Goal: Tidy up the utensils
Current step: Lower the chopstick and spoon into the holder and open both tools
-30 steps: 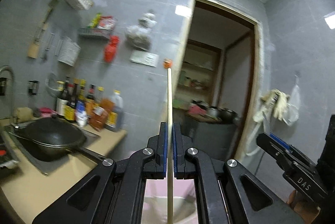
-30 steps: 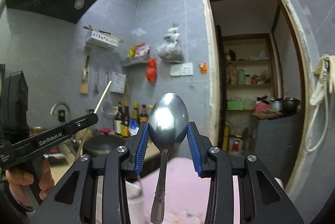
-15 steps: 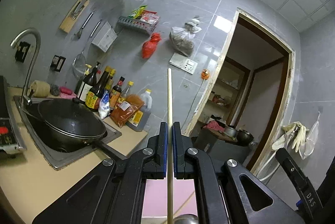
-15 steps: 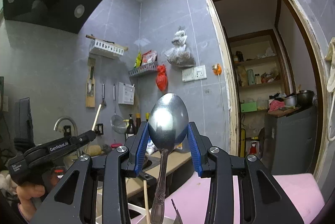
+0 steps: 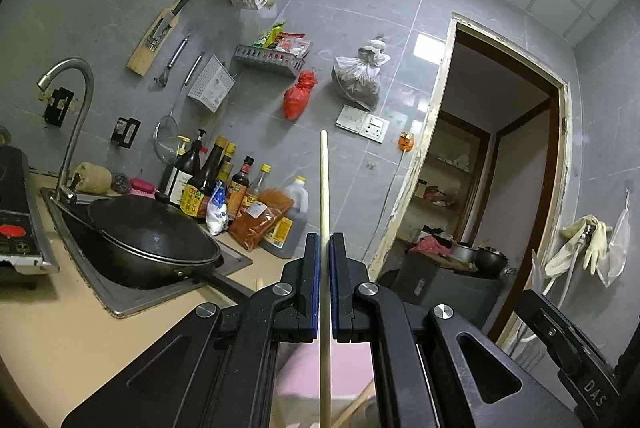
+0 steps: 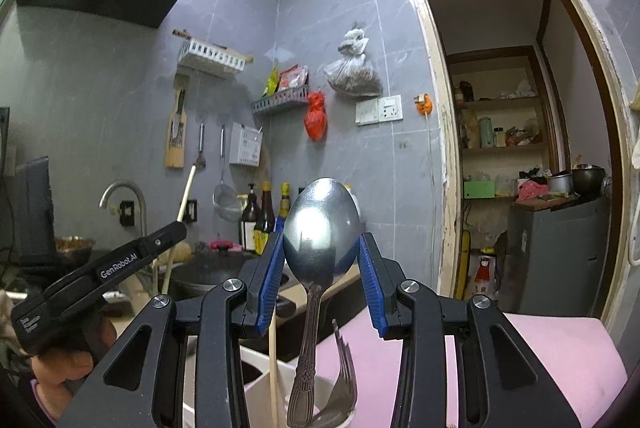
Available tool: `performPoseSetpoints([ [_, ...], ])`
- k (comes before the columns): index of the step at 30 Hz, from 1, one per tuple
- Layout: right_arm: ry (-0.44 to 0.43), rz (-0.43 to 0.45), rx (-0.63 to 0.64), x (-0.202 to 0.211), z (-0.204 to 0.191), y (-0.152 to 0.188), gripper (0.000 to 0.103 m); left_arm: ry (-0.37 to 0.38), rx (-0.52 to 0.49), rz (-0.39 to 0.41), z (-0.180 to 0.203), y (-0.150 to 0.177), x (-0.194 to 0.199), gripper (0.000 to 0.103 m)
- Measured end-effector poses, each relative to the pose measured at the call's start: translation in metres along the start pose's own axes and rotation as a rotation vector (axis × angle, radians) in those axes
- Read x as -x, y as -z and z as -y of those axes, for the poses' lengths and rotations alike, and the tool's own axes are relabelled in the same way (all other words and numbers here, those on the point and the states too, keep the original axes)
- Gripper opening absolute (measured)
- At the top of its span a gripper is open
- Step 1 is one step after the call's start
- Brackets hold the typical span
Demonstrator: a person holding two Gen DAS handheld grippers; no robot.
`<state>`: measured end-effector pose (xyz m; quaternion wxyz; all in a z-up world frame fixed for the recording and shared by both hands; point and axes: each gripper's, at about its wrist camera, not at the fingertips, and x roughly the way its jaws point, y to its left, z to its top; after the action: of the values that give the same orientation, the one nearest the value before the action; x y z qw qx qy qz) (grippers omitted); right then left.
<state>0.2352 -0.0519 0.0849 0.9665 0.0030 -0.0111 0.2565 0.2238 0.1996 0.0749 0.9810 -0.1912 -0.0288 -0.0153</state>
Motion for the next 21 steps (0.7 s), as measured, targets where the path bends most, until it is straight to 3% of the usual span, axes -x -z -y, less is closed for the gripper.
performPoseSetpoints([
  [7, -0.015, -0.06, 0.051, 0.002, -0.004, 0.012, 0.036, 0.021, -0.082, -0.07, 0.01, 0.017, 0.005, 0.003],
  [11, -0.026, -0.086, 0.056, 0.005, -0.003, 0.015, 0.044, 0.033, -0.108, -0.141, 0.012, 0.025, 0.005, 0.003],
  [14, -0.035, -0.091, 0.06, 0.008, -0.005, 0.014, 0.045, 0.049, -0.105, -0.181, 0.011, 0.027, 0.007, 0.005],
  [16, -0.038, -0.09, 0.062, 0.011, -0.006, 0.012, 0.046, 0.065, -0.104, -0.202, 0.011, 0.028, 0.01, 0.01],
  [18, -0.035, -0.082, 0.062, 0.015, -0.005, 0.009, 0.05, 0.076, -0.102, -0.212, 0.012, 0.027, 0.014, 0.027],
  [21, -0.025, -0.076, 0.054, 0.022, -0.003, 0.004, 0.055, 0.088, -0.086, -0.215, 0.014, 0.023, 0.024, 0.036],
])
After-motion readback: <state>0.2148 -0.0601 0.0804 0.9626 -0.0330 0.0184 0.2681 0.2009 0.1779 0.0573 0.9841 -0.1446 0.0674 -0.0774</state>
